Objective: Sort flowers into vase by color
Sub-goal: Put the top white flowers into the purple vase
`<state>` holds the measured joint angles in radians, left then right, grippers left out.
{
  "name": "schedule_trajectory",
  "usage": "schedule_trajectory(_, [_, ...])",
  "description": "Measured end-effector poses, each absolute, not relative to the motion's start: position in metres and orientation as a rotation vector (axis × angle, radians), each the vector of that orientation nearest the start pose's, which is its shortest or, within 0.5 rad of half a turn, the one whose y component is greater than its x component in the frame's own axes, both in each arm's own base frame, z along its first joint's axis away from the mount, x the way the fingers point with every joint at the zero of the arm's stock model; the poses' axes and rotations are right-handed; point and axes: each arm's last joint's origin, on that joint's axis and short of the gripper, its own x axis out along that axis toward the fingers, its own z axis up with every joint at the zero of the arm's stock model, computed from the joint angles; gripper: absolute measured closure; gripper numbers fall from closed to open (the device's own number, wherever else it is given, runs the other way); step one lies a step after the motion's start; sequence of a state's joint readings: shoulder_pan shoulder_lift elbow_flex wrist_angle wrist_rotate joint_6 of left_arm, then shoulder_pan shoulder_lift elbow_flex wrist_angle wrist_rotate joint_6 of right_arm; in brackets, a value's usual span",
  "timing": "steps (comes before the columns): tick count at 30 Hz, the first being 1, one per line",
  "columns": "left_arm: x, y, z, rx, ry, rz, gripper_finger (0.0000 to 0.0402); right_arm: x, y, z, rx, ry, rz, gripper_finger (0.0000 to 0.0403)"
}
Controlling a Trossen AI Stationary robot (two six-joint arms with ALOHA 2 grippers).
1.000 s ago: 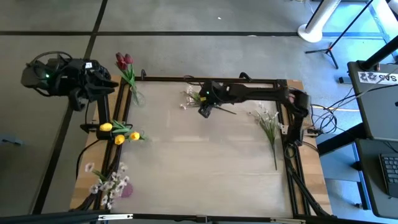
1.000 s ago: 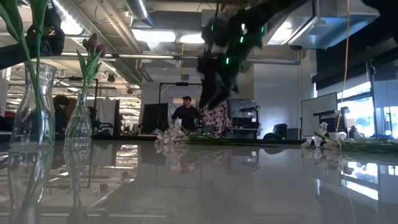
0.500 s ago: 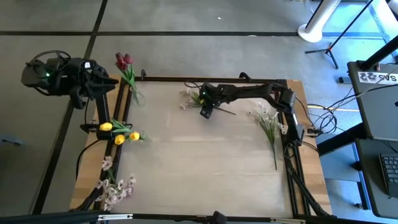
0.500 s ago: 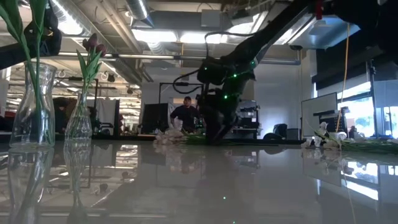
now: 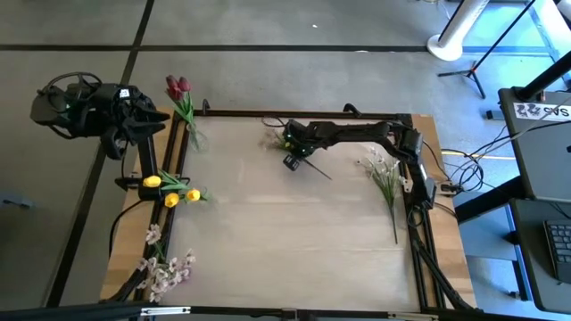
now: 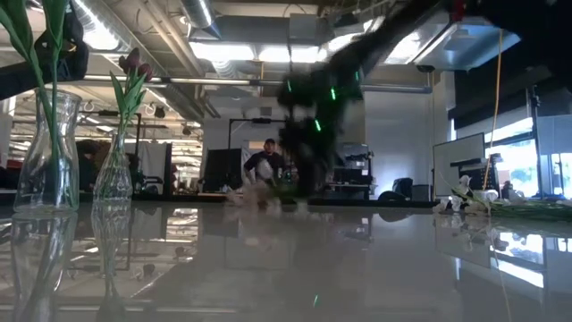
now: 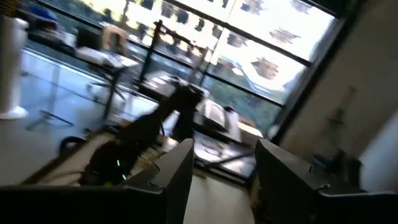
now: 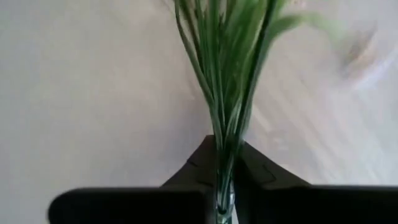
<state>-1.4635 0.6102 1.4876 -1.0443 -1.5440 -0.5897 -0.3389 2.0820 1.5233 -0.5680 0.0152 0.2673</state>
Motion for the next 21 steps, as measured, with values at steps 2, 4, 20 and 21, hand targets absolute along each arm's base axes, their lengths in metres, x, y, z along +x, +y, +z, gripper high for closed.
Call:
schedule_trajectory(2, [0.027,0.019,0.47,-0.428,0.023,-0.01,0.0234,0.413,-0.13,0.209,0.392,0.967,-0.441,0.0378])
schedule_trajectory(4, [0.027,0.012,0.468,-0.443,0.07,-0.125,0.0234,0.415,-0.113,0.256,0.365,0.858,-0.4,0.0389])
schedule_trajectory(20, [0.028,-0.058,0.458,-0.441,0.018,-0.644,0.0269,0.402,0.048,0.462,0.198,0.054,-0.018,0.0391])
schedule_trajectory(21, [0.028,-0.061,0.46,-0.41,-0.035,-0.681,0.0277,0.4,0.05,0.466,0.195,0.025,-0.008,0.0388])
